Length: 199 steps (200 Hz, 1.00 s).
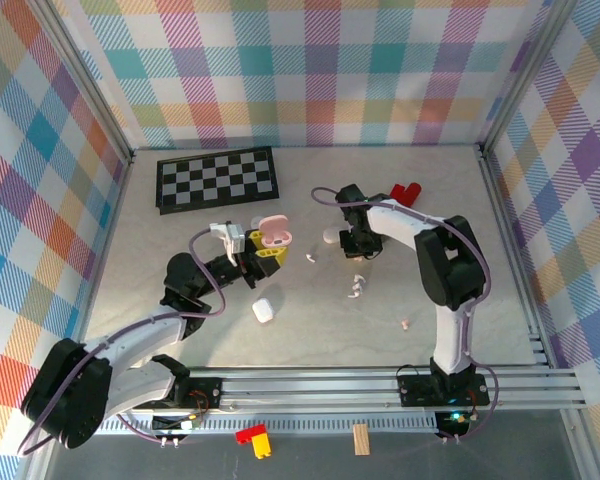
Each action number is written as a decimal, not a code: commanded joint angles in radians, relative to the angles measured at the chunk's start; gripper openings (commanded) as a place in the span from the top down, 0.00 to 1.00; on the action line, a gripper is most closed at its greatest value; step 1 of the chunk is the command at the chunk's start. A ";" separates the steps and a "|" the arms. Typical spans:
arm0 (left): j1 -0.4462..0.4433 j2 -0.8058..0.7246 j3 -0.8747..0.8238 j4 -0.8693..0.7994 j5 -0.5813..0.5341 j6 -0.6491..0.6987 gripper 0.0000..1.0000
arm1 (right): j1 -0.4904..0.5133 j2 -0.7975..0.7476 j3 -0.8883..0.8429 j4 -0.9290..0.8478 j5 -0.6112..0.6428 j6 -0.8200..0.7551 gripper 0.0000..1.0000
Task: Insert wireless bluetooth earbuds into charging case
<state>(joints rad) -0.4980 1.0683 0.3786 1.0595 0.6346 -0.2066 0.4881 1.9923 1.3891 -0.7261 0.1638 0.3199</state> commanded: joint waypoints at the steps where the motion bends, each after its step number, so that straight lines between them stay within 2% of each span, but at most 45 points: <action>1: 0.011 -0.066 -0.004 -0.073 -0.016 0.049 0.72 | 0.002 0.021 0.030 -0.058 0.049 -0.033 0.77; 36: 0.011 -0.120 -0.014 -0.157 -0.037 0.094 0.72 | 0.034 0.008 0.048 -0.090 0.104 -0.033 0.58; 57: 0.012 -0.132 -0.028 -0.156 -0.052 0.098 0.72 | 0.061 0.010 0.066 -0.121 0.154 -0.023 0.53; 126: 0.019 -0.146 -0.038 -0.167 -0.049 0.107 0.73 | 0.131 0.123 0.203 -0.293 0.368 0.072 0.56; 199: 0.023 -0.144 -0.028 -0.185 -0.030 0.110 0.72 | 0.150 0.189 0.255 -0.345 0.401 0.093 0.64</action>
<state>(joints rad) -0.4862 0.9447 0.3470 0.8795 0.5846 -0.1108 0.6300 2.1620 1.6161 -1.0145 0.5240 0.3893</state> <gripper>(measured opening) 0.375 0.373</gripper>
